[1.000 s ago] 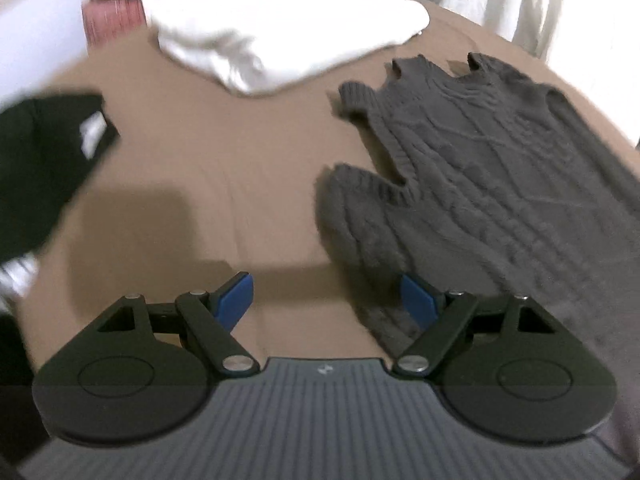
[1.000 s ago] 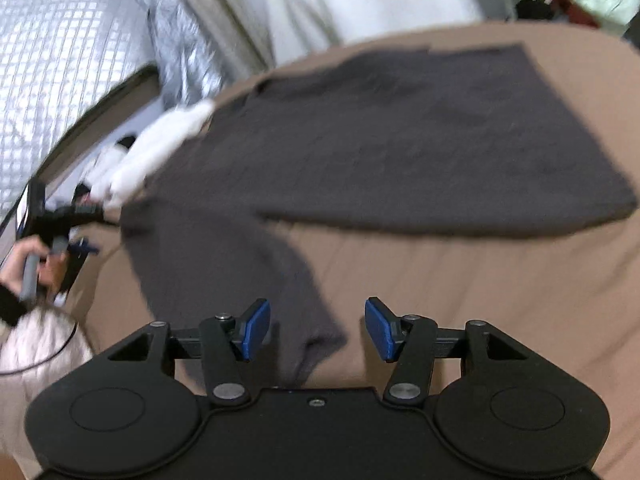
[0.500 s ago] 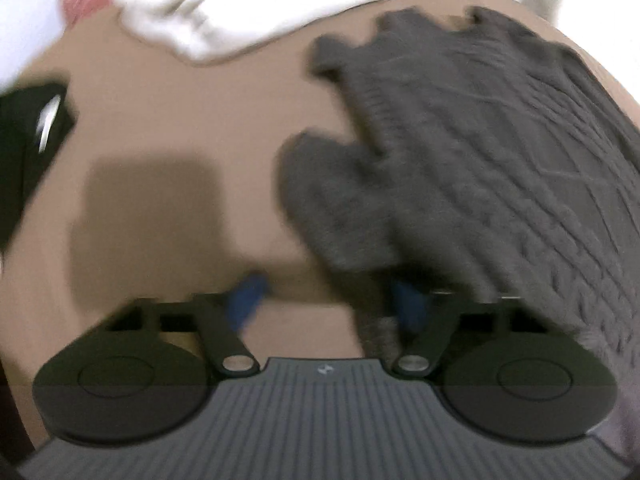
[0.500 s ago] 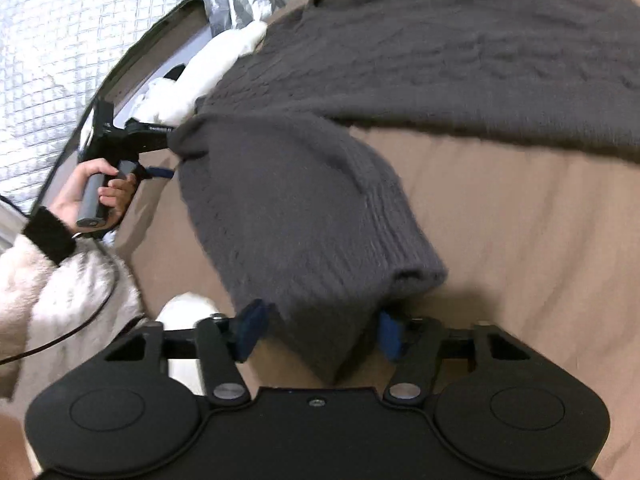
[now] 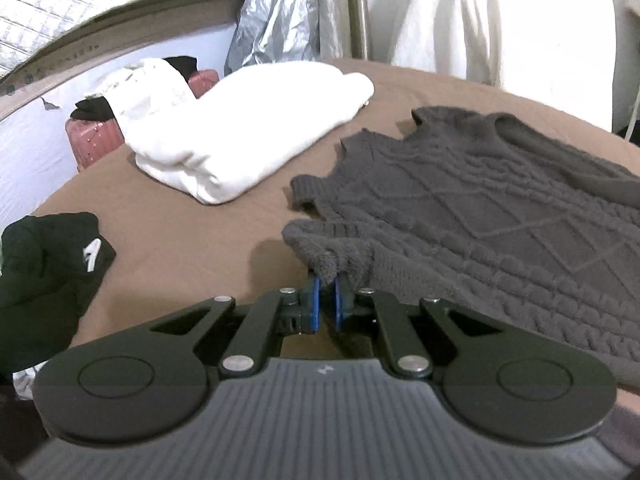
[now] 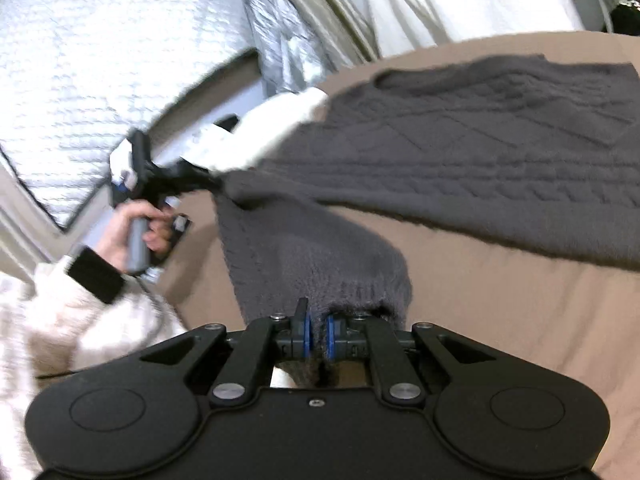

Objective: Fold clothes

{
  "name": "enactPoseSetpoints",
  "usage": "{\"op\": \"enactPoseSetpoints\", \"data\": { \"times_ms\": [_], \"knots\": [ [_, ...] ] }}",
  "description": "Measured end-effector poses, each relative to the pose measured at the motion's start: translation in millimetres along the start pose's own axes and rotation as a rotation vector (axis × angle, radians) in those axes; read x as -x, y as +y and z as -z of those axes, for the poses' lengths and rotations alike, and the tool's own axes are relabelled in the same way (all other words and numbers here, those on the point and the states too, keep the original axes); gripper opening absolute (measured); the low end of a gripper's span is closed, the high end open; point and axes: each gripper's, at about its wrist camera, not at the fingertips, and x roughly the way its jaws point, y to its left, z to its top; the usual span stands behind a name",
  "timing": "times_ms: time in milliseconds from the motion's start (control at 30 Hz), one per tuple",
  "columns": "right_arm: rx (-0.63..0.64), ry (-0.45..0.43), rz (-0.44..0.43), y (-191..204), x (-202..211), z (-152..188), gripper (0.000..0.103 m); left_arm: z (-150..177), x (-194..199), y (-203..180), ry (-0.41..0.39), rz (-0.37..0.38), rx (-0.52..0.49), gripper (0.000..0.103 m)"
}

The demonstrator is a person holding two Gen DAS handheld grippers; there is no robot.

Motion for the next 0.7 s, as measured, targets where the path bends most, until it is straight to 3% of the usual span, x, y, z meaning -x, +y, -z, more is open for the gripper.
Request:
{"op": "enactPoseSetpoints", "data": {
  "times_ms": [67, 167, 333, 500, 600, 667, 700],
  "knots": [
    [-0.019, -0.061, -0.088, 3.3, 12.4, -6.1, 0.011, -1.4, 3.8, -0.9, -0.003, 0.006, -0.014, 0.007],
    [-0.028, -0.104, -0.071, 2.4, 26.5, -15.8, 0.011, -6.1, 4.8, -4.4, -0.009, 0.011, -0.036, 0.006],
    [-0.047, -0.083, -0.040, -6.5, 25.4, -38.7, 0.011, -14.0, 6.4, -10.2, -0.018, 0.018, -0.072, 0.006],
    [-0.036, -0.061, -0.018, -15.8, 11.4, -93.9, 0.011, -39.7, -9.1, -28.6, 0.005, 0.046, -0.131, 0.005],
    [-0.099, -0.062, 0.085, -42.8, -7.9, -130.8, 0.011, -59.5, -38.7, -59.5, 0.087, 0.057, -0.185, 0.005],
    [-0.159, -0.066, 0.186, -69.3, -24.7, -151.8, 0.011, -69.2, -57.5, -73.7, 0.095, 0.079, -0.185, 0.006],
    [-0.144, -0.055, 0.280, -78.2, -36.3, -155.2, 0.013, -72.6, -66.0, -80.3, 0.091, 0.083, -0.190, 0.008]
  ]
}}
